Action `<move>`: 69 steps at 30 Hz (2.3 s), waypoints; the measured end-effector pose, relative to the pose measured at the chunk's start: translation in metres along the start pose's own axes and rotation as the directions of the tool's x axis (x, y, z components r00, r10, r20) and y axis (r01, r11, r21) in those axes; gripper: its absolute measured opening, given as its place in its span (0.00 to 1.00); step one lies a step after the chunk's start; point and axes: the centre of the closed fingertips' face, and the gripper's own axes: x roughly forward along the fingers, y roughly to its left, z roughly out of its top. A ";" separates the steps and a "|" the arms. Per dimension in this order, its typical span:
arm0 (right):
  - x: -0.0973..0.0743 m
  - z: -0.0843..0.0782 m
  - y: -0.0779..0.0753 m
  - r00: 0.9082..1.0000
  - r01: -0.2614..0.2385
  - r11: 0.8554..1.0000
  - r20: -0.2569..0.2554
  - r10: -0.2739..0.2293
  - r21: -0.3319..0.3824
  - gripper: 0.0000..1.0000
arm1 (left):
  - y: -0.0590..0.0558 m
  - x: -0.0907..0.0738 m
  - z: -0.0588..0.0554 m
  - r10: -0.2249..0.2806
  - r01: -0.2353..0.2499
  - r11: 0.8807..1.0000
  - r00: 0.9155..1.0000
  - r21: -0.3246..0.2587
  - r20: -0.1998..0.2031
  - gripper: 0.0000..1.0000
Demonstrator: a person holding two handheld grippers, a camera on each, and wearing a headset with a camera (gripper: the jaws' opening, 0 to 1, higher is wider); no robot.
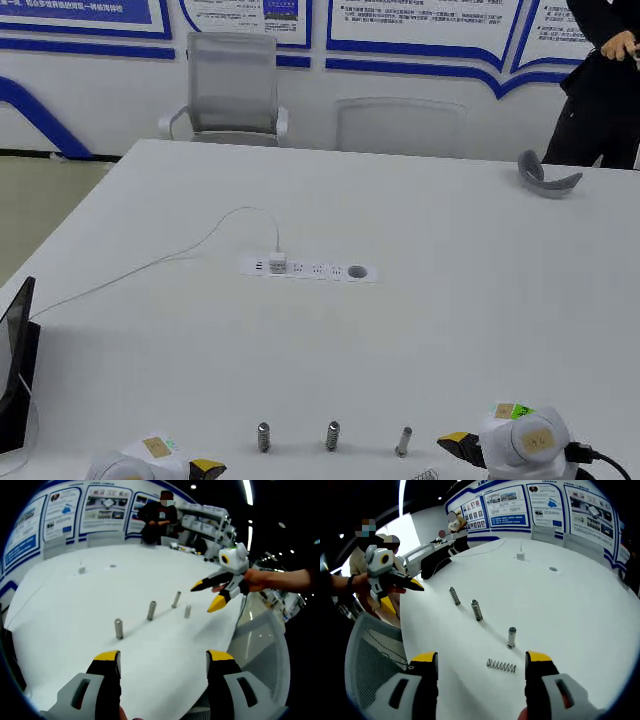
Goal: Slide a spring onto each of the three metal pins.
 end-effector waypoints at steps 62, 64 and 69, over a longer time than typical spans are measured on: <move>-0.046 -0.056 -0.002 1.000 0.023 0.996 0.000 -0.023 0.091 0.84 | -0.072 0.102 0.031 -0.174 0.222 0.940 0.965 0.258 -0.197 0.71; -0.046 -0.055 -0.002 1.000 0.022 0.996 0.003 -0.022 0.092 0.84 | -0.072 0.105 0.032 -0.173 0.223 0.939 0.964 0.261 -0.200 0.69; -0.047 -0.055 -0.003 1.000 0.024 0.995 0.007 -0.024 0.097 0.83 | -0.078 0.116 0.035 -0.181 0.235 0.934 0.961 0.270 -0.211 0.64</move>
